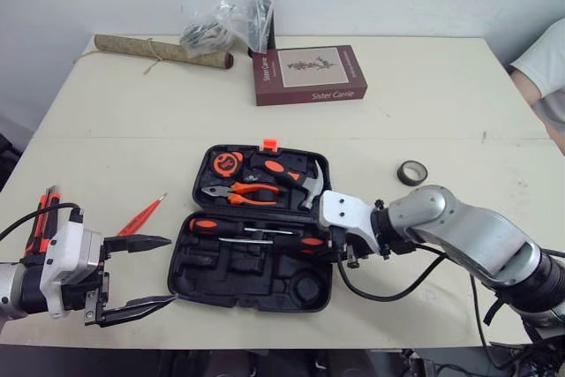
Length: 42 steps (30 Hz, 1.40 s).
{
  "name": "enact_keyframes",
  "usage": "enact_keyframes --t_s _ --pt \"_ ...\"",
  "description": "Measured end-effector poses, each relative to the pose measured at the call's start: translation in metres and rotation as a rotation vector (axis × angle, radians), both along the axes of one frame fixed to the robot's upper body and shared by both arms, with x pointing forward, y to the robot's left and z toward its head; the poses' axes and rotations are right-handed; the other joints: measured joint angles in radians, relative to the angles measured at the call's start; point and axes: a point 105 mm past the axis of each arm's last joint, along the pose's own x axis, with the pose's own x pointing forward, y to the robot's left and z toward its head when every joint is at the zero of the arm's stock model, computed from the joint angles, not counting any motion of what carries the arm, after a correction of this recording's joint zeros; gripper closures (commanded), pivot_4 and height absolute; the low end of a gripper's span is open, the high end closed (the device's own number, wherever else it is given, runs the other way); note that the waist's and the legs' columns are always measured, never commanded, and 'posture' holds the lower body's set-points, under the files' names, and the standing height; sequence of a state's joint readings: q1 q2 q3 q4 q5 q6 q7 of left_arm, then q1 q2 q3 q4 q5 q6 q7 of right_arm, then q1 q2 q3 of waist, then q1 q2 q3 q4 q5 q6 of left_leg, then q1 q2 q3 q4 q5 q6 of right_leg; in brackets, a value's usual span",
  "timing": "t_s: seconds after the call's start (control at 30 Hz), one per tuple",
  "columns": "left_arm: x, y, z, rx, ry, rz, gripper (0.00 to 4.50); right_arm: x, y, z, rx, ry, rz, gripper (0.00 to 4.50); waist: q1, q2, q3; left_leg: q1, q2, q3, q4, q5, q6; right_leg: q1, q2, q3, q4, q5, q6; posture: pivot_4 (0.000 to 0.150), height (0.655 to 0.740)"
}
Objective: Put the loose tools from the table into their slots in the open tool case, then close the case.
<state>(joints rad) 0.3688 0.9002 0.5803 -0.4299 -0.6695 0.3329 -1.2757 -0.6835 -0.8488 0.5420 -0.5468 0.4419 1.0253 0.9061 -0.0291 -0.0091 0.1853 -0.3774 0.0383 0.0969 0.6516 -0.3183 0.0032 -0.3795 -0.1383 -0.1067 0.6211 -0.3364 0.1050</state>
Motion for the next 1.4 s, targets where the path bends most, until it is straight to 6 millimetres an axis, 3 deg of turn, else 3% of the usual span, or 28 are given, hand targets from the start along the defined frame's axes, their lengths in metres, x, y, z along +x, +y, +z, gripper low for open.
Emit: enact_keyframes --t_s 0.5,0.63,0.7,0.93,1.13,1.23,1.4 --pt "0.0 -0.005 0.001 -0.012 -0.013 0.01 0.0 0.002 0.001 -0.003 -0.039 0.007 -0.023 3.49 0.0 0.0 0.0 0.0 0.0 0.0 0.0 0.0 0.0 0.0 0.0 0.0 0.0 0.0 0.0 0.15 0.74" --pt "0.001 -0.005 0.001 -0.013 -0.017 0.018 0.0 0.002 0.001 0.001 -0.045 0.002 -0.011 1.49 0.0 0.0 0.0 0.0 0.0 0.0 0.0 0.0 0.0 0.0 0.0 0.0 0.0 0.0 0.0 0.15 0.74" --pt "0.001 -0.005 0.001 -0.014 -0.018 0.021 0.0 0.0 0.002 0.0 -0.041 0.016 0.002 0.85 0.0 -0.001 -0.001 0.0 0.0 0.0 0.0 0.0 0.0 0.0 0.001 0.0 0.0 0.0 0.0 0.15 0.74" --pt "-0.001 -0.004 -0.001 -0.014 -0.007 0.033 0.0 -0.009 -0.003 0.006 -0.018 0.092 0.051 0.85 0.0 -0.001 -0.001 0.0 0.0 0.0 0.001 0.0 0.0 0.001 0.0 0.0 0.001 0.0 0.0 0.15 0.74" --pt "-0.002 -0.003 -0.003 -0.027 -0.009 0.055 0.0 -0.016 -0.001 0.028 0.201 0.095 0.172 0.85 0.001 -0.002 -0.001 0.001 0.001 0.0 0.0 0.0 0.0 0.002 0.004 0.0 0.0 0.0 0.0 0.15 0.74" --pt "0.0 -0.004 -0.002 -0.033 -0.022 0.059 0.0 -0.017 0.018 0.036 0.491 0.089 0.211 1.75 0.0 -0.004 -0.001 0.002 0.001 0.001 0.0 0.0 0.0 0.002 0.005 0.0 0.001 0.0 0.0 0.15 0.74" --pt "0.005 -0.007 0.002 -0.038 -0.052 0.041 0.0 -0.003 0.03 0.021 0.611 -0.012 0.174 4.31 0.0 -0.004 -0.001 0.003 0.0 0.002 0.002 0.0 0.0 0.002 0.005 0.0 0.003 0.0 0.001 0.15 0.74"
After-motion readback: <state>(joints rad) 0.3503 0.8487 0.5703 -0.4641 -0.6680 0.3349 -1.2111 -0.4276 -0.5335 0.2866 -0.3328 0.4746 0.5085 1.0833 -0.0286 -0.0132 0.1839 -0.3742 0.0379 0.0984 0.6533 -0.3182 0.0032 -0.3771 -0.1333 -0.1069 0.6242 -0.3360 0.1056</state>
